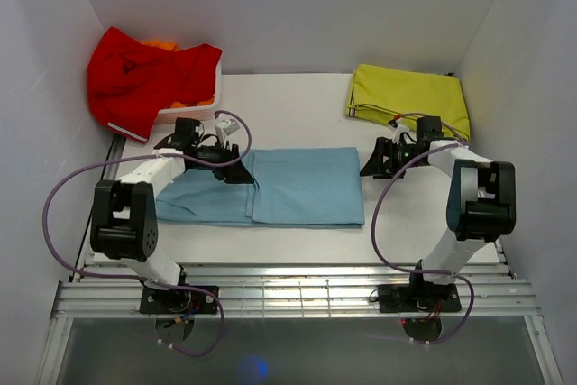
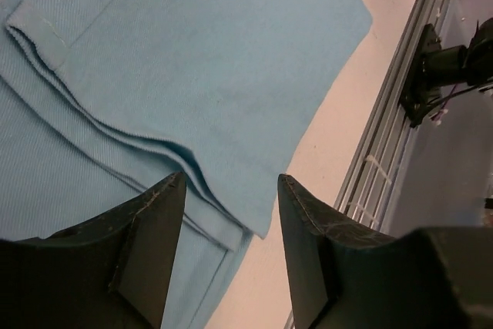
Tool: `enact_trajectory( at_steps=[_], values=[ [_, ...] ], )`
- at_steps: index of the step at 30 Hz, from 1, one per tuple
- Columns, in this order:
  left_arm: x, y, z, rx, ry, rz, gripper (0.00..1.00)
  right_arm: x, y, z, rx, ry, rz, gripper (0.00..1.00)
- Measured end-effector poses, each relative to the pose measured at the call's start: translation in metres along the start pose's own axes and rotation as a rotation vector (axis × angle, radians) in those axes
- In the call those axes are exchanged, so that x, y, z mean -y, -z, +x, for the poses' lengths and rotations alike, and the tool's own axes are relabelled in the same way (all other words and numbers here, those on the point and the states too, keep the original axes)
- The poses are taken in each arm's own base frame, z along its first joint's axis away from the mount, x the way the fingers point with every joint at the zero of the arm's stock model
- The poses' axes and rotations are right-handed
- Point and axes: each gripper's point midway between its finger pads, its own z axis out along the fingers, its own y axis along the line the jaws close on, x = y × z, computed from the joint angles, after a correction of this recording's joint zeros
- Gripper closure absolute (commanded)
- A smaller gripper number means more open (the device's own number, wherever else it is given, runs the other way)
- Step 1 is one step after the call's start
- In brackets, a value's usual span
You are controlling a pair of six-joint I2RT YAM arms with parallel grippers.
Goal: Fold and stack the trousers
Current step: Fold the trousers
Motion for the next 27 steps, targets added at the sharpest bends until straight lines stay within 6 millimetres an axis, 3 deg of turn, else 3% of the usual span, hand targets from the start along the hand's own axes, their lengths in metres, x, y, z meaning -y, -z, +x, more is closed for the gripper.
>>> enact_trajectory(
  at_steps=[4,7,12,16,17,18,20,21,22,27],
  values=[
    [-0.021,-0.032,0.014,-0.027,0.157,0.043,0.4,0.016,-0.019,0.029,-0.103,-0.068,-0.046,0.28],
    [-0.039,-0.046,0.03,-0.054,0.25,0.032,0.4,0.006,-0.024,0.036,-0.125,-0.104,-0.146,0.29],
    [-0.054,-0.053,0.04,-0.074,0.333,-0.003,0.41,0.001,-0.029,0.041,-0.138,-0.12,-0.217,0.37],
    [-0.056,-0.054,0.039,-0.074,0.354,-0.014,0.34,-0.005,-0.033,0.047,-0.158,-0.16,-0.283,0.36],
    [-0.056,-0.054,0.038,-0.074,0.357,-0.012,0.3,-0.006,-0.033,0.048,-0.16,-0.163,-0.294,0.41],
    [-0.055,-0.053,0.037,-0.073,0.36,-0.009,0.29,-0.007,-0.034,0.049,-0.162,-0.164,-0.3,0.56],
    [-0.054,-0.053,0.034,-0.075,0.364,-0.008,0.27,-0.003,-0.037,0.051,-0.17,-0.154,-0.281,0.68],
    [-0.054,-0.052,0.033,-0.079,0.36,-0.014,0.25,0.0,-0.039,0.053,-0.176,-0.157,-0.273,0.87],
    [-0.054,-0.051,0.031,-0.082,0.353,-0.023,0.24,0.002,-0.04,0.054,-0.178,-0.147,-0.265,0.92],
    [-0.059,-0.03,0.022,-0.075,0.285,-0.12,0.22,0.012,-0.037,0.056,-0.18,-0.142,-0.22,0.92]
  ],
)
